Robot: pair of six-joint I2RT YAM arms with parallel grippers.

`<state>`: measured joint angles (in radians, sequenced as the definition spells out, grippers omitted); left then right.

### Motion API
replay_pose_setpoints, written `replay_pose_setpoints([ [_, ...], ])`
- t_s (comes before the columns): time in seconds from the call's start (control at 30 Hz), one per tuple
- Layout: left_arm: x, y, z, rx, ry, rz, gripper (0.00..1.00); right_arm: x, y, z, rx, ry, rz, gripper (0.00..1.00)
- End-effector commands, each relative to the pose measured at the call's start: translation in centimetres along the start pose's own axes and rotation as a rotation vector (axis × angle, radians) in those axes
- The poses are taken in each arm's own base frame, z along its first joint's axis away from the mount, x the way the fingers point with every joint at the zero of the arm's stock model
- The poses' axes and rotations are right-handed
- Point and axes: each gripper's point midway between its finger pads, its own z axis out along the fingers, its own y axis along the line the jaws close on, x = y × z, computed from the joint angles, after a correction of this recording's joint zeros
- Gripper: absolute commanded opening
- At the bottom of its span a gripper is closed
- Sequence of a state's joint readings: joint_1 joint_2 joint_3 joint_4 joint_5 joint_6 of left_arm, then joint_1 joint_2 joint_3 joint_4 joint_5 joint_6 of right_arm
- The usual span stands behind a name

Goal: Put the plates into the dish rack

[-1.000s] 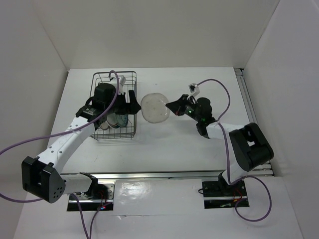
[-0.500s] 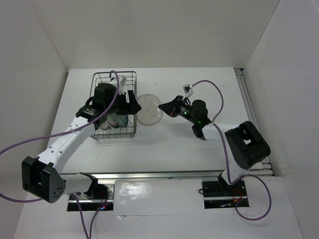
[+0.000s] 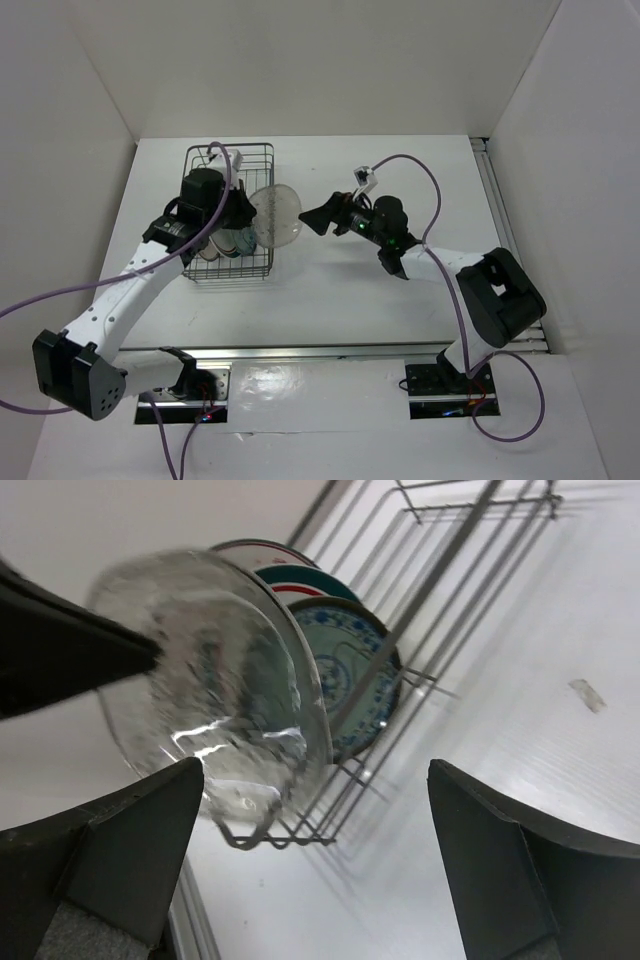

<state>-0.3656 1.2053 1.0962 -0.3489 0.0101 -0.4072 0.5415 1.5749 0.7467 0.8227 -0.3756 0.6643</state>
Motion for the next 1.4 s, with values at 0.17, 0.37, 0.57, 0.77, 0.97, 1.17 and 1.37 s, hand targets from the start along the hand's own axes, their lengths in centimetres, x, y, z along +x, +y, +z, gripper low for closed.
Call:
replay_pose_setpoints([
  [0.17, -5.2, 7.2, -4.3, -0.451, -0.176, 0.072, 0.0, 0.4, -1.8, -0.7, 0.127, 0.045, -0.081, 1.0],
  [0.37, -4.8, 8.5, -3.9, -0.548, -0.118, 0.069, 0.0, 2.6, -2.4, -1.7, 0.121, 0.082, -0.061, 1.0],
  [0.57, -4.4, 8.9, -2.6, -0.574, -0.07, 0.083, 0.0, 2.6, -3.0, -2.5, 0.103, 0.069, -0.041, 1.0],
  [0.77, -4.1, 9.3, -2.0, -0.599, -0.05, 0.082, 0.0, 2.2, -3.3, -3.3, 0.084, 0.056, -0.023, 1.0],
  [0.97, -3.5, 9.1, -1.2, -0.581, -0.025, 0.076, 0.0, 1.7, -3.5, -4.1, 0.076, 0.048, -0.025, 1.0],
  [1.17, -3.0, 8.9, -0.2, -0.568, 0.0, 0.069, 0.01, 1.8, -3.8, -4.8, 0.075, 0.045, -0.006, 1.0],
  [1.37, -3.1, 8.7, -0.2, -0.557, 0.004, 0.068, 0.16, 1.0, -3.8, -5.1, 0.065, 0.02, -0.008, 1.0],
])
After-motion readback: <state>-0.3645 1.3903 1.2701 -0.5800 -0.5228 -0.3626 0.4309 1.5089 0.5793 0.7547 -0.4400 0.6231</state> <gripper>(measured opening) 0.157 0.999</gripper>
